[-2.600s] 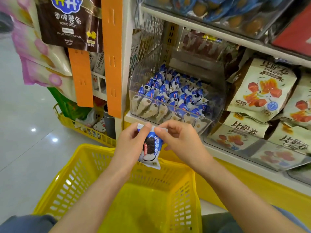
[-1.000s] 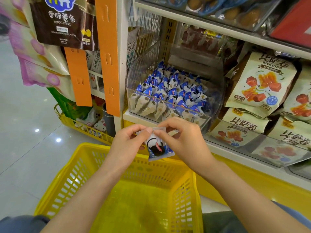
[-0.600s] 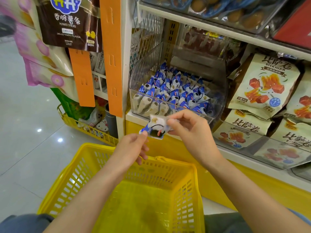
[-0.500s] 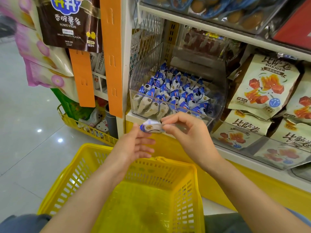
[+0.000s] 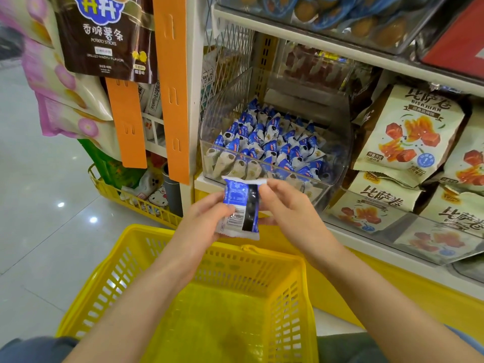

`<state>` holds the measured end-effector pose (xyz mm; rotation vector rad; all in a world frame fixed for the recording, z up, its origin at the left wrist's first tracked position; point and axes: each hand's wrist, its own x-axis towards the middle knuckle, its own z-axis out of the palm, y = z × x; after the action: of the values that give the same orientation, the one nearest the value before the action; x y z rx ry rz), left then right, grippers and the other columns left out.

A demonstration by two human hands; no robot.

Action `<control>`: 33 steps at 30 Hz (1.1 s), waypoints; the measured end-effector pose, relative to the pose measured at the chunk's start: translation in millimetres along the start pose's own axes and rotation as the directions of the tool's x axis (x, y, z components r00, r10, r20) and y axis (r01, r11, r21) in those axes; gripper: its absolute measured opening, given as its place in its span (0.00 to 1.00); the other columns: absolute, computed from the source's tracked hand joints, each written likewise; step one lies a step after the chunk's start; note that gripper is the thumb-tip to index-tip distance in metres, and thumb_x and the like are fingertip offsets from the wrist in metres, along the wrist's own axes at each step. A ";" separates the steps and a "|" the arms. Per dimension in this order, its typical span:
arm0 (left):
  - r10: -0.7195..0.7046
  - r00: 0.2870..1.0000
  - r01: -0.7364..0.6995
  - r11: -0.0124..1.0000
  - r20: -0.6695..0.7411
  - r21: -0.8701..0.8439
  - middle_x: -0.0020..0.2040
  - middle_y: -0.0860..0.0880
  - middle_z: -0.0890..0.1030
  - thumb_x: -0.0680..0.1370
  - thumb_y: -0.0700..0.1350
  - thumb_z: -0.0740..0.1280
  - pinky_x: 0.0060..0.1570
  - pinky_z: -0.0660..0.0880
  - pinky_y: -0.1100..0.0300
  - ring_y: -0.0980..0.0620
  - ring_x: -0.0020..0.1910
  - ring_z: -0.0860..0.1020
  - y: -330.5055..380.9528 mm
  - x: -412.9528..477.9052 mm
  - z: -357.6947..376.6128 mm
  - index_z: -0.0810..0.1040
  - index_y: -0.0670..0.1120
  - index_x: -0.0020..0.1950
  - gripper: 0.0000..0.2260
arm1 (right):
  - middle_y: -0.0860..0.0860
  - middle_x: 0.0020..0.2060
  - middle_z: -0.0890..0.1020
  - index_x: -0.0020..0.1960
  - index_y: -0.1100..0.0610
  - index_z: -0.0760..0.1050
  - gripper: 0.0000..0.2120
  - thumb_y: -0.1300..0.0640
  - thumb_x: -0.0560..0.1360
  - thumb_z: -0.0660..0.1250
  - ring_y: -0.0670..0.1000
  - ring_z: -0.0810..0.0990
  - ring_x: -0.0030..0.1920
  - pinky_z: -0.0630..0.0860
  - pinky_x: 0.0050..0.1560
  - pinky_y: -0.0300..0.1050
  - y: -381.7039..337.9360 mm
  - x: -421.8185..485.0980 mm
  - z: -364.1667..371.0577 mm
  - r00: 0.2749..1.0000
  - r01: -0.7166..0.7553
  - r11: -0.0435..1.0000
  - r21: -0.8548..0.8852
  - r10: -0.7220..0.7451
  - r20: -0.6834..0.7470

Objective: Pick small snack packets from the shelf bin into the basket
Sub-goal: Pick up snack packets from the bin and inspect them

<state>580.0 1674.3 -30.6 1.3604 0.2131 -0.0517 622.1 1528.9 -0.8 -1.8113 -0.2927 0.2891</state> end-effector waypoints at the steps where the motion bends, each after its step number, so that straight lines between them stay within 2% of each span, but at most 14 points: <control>1: 0.010 1.000 -0.010 1.000 0.023 0.021 0.47 0.51 0.85 0.77 0.41 0.61 0.50 0.77 0.55 0.53 0.48 0.82 -1.3 0.4 0.9 0.81 0.53 0.51 0.11 | 0.47 0.46 0.83 0.55 0.53 0.76 0.10 0.54 0.79 0.58 0.40 0.81 0.43 0.78 0.38 0.33 0.0 0.7 -1.0 0.998 -0.062 0.997 0.054 0.060 0.035; 3: 0.099 0.995 -0.096 0.986 -0.012 0.135 0.45 0.53 0.84 0.77 0.40 0.62 0.45 0.76 0.65 0.59 0.45 0.81 -4.8 1.2 2.8 0.80 0.53 0.50 0.10 | 0.48 0.42 0.84 0.52 0.55 0.78 0.10 0.54 0.79 0.59 0.40 0.82 0.39 0.78 0.35 0.33 0.4 0.1 -1.4 0.994 -0.100 0.990 0.098 0.095 0.054; 5: 0.294 0.953 -0.242 0.886 -0.075 0.396 0.47 0.58 0.80 0.77 0.41 0.64 0.41 0.72 0.73 0.64 0.42 0.77 -8.5 1.1 3.3 0.74 0.56 0.53 0.11 | 0.49 0.40 0.83 0.48 0.54 0.77 0.07 0.56 0.78 0.61 0.39 0.81 0.36 0.77 0.33 0.34 2.3 0.1 -0.4 0.997 -0.072 0.991 0.117 0.072 0.004; 7: 0.449 0.892 -0.339 0.728 -0.042 0.596 0.50 0.60 0.76 0.76 0.43 0.65 0.44 0.71 0.72 0.65 0.47 0.75 -11.4 -0.2 4.0 0.70 0.57 0.54 0.11 | 0.53 0.41 0.82 0.45 0.54 0.76 0.04 0.57 0.77 0.63 0.39 0.80 0.34 0.78 0.32 0.35 5.3 0.9 1.8 0.997 -0.044 0.995 0.094 0.049 -0.052; 8: 0.468 0.884 -0.354 0.688 -0.014 0.634 0.50 0.60 0.76 0.76 0.44 0.65 0.46 0.70 0.71 0.65 0.49 0.74 -13.3 -0.8 4.4 0.69 0.56 0.54 0.10 | 0.54 0.41 0.82 0.44 0.54 0.75 0.04 0.57 0.77 0.63 0.40 0.80 0.34 0.78 0.31 0.36 6.8 0.9 3.6 0.997 -0.036 0.997 0.071 0.041 -0.068; 12: 0.412 0.911 -0.333 0.716 0.014 0.614 0.50 0.62 0.76 0.71 0.55 0.65 0.44 0.69 0.75 0.68 0.48 0.74 -18.1 -2.6 5.3 0.69 0.58 0.54 0.13 | 0.50 0.39 0.81 0.42 0.52 0.73 0.04 0.58 0.75 0.65 0.41 0.80 0.35 0.79 0.31 0.37 10.2 -0.8 10.8 0.996 0.003 1.000 0.012 -0.002 -0.087; 17: 0.413 0.911 -0.308 0.690 -0.006 0.655 0.46 0.61 0.79 0.71 0.54 0.66 0.41 0.70 0.76 0.66 0.44 0.76 -18.3 -1.8 2.6 0.71 0.58 0.54 0.12 | 0.49 0.40 0.81 0.44 0.52 0.74 0.03 0.58 0.73 0.69 0.41 0.79 0.36 0.77 0.31 0.34 10.4 -2.8 11.9 0.994 0.071 0.996 -0.050 -0.075 -0.082; 21: 0.381 0.924 -0.306 0.694 0.028 0.652 0.46 0.57 0.80 0.76 0.51 0.62 0.42 0.73 0.72 0.64 0.45 0.79 -18.4 -5.1 4.8 0.72 0.56 0.54 0.08 | 0.47 0.47 0.82 0.54 0.56 0.77 0.11 0.58 0.71 0.71 0.42 0.81 0.46 0.78 0.46 0.35 12.0 -2.3 9.0 0.994 0.095 0.983 -0.157 -0.102 -0.036; 24: 0.355 0.935 -0.301 0.766 0.016 0.568 0.42 0.59 0.80 0.79 0.45 0.61 0.38 0.72 0.73 0.68 0.41 0.78 -16.7 -6.4 9.4 0.74 0.53 0.52 0.05 | 0.48 0.48 0.82 0.54 0.55 0.77 0.11 0.59 0.72 0.70 0.42 0.82 0.42 0.78 0.39 0.34 11.9 -3.2 8.4 0.999 0.050 0.999 -0.011 -0.050 0.013; 26: 0.338 0.941 -0.282 0.798 -0.009 0.533 0.41 0.56 0.82 0.79 0.44 0.60 0.42 0.76 0.63 0.61 0.41 0.80 -14.8 -6.0 9.6 0.75 0.51 0.52 0.06 | 0.48 0.47 0.82 0.52 0.54 0.77 0.09 0.60 0.73 0.69 0.41 0.81 0.38 0.76 0.35 0.32 11.0 -3.4 8.2 0.998 0.053 0.998 0.018 -0.053 0.014; 27: 0.345 0.938 -0.284 0.791 -0.012 0.542 0.41 0.54 0.82 0.80 0.44 0.60 0.43 0.76 0.60 0.58 0.40 0.80 -14.2 -5.8 9.2 0.75 0.52 0.52 0.06 | 0.47 0.46 0.82 0.51 0.52 0.76 0.08 0.60 0.73 0.68 0.40 0.81 0.38 0.76 0.35 0.32 11.3 -3.2 8.4 0.998 0.068 0.998 0.016 -0.068 0.011; 30: 0.430 0.903 -0.307 0.666 -0.013 0.680 0.32 0.54 0.78 0.80 0.43 0.58 0.32 0.70 0.65 0.56 0.32 0.76 -16.3 -6.5 7.2 0.76 0.54 0.54 0.09 | 0.43 0.45 0.81 0.47 0.46 0.75 0.09 0.61 0.73 0.68 0.42 0.82 0.42 0.78 0.41 0.34 11.9 -4.2 11.7 0.993 0.114 0.992 -0.046 -0.114 -0.010; 31: 0.454 0.891 -0.301 0.625 -0.022 0.721 0.31 0.54 0.76 0.80 0.42 0.58 0.31 0.68 0.65 0.56 0.32 0.75 -17.0 -6.4 7.0 0.77 0.52 0.55 0.10 | 0.42 0.45 0.81 0.47 0.46 0.75 0.09 0.60 0.73 0.68 0.43 0.82 0.43 0.78 0.43 0.34 12.6 -4.9 13.2 0.991 0.131 0.988 -0.076 -0.133 -0.019; 33: 0.474 0.879 -0.288 0.615 -0.053 0.734 0.30 0.55 0.75 0.79 0.40 0.58 0.30 0.67 0.65 0.55 0.33 0.75 -17.1 -5.8 6.6 0.79 0.47 0.54 0.10 | 0.41 0.45 0.81 0.50 0.48 0.76 0.08 0.59 0.74 0.68 0.42 0.82 0.45 0.79 0.45 0.36 13.7 -6.4 15.6 0.985 0.162 0.979 -0.123 -0.167 -0.035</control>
<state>572.4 1663.8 -44.7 2.1815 0.0941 0.4537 611.3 1537.4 -17.7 -1.8963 -0.4339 0.1160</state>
